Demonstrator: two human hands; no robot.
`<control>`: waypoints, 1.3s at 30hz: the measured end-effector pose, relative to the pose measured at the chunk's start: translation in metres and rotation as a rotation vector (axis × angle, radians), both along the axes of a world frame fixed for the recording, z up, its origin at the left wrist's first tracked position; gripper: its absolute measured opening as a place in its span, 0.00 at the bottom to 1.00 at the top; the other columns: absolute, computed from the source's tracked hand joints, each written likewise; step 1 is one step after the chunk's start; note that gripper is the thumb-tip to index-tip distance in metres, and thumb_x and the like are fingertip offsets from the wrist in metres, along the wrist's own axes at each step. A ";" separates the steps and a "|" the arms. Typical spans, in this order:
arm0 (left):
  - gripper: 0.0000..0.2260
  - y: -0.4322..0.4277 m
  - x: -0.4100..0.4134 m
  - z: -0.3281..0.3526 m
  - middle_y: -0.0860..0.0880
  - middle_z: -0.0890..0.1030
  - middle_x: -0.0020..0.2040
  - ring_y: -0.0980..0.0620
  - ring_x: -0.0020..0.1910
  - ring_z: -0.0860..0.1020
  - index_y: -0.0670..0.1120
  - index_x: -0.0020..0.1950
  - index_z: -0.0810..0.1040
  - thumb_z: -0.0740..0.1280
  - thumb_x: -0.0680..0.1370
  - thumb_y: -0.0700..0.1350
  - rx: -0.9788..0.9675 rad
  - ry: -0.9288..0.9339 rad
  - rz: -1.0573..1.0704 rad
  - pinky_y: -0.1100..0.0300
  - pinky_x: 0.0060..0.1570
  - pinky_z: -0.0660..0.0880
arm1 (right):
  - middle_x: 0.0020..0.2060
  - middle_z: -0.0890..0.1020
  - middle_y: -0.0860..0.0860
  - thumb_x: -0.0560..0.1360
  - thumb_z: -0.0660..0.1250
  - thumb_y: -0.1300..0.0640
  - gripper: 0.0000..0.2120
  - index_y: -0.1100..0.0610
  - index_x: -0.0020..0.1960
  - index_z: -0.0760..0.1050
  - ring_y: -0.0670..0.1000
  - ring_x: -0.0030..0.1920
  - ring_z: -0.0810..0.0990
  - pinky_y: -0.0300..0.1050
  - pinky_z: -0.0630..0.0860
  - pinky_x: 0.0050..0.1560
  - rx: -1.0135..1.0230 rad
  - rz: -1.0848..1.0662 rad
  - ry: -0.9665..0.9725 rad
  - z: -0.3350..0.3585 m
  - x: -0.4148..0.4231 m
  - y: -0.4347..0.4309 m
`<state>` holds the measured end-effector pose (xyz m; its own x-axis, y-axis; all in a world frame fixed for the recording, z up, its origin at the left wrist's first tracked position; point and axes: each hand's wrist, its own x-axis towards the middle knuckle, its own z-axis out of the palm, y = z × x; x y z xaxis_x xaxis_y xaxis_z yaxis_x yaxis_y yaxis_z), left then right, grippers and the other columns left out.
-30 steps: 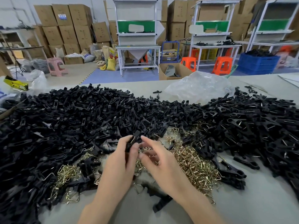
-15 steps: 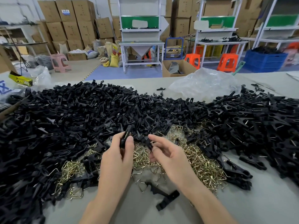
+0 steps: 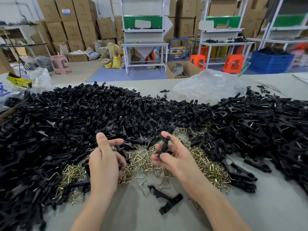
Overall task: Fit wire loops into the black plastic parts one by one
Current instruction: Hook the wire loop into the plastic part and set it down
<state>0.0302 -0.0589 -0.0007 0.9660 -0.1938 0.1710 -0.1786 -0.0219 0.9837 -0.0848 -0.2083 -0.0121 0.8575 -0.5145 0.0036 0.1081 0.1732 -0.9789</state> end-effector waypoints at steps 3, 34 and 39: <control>0.28 -0.001 0.000 0.004 0.50 0.71 0.24 0.55 0.22 0.66 0.50 0.46 0.83 0.48 0.84 0.61 -0.083 0.097 -0.070 0.64 0.20 0.61 | 0.49 0.85 0.52 0.80 0.62 0.73 0.29 0.43 0.69 0.71 0.54 0.49 0.86 0.46 0.83 0.50 0.005 0.008 -0.013 0.000 0.000 -0.002; 0.10 -0.020 -0.028 0.011 0.46 0.87 0.45 0.52 0.45 0.86 0.51 0.57 0.77 0.65 0.81 0.38 -0.161 0.094 -0.432 0.67 0.42 0.80 | 0.47 0.86 0.47 0.74 0.75 0.57 0.18 0.40 0.59 0.82 0.45 0.49 0.84 0.37 0.79 0.53 -0.135 0.009 -0.065 0.012 -0.007 0.004; 0.08 -0.018 -0.028 0.007 0.48 0.85 0.42 0.51 0.37 0.82 0.47 0.60 0.75 0.63 0.81 0.44 -0.152 0.049 -0.466 0.63 0.36 0.78 | 0.37 0.80 0.49 0.73 0.70 0.50 0.14 0.45 0.59 0.84 0.46 0.37 0.78 0.38 0.78 0.44 -0.123 -0.037 -0.123 0.014 -0.009 0.003</control>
<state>0.0026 -0.0770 0.0067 0.7899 -0.5840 0.1872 -0.0883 0.1937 0.9771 -0.0942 -0.2052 0.0020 0.8273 -0.5347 0.1724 0.2325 0.0465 -0.9715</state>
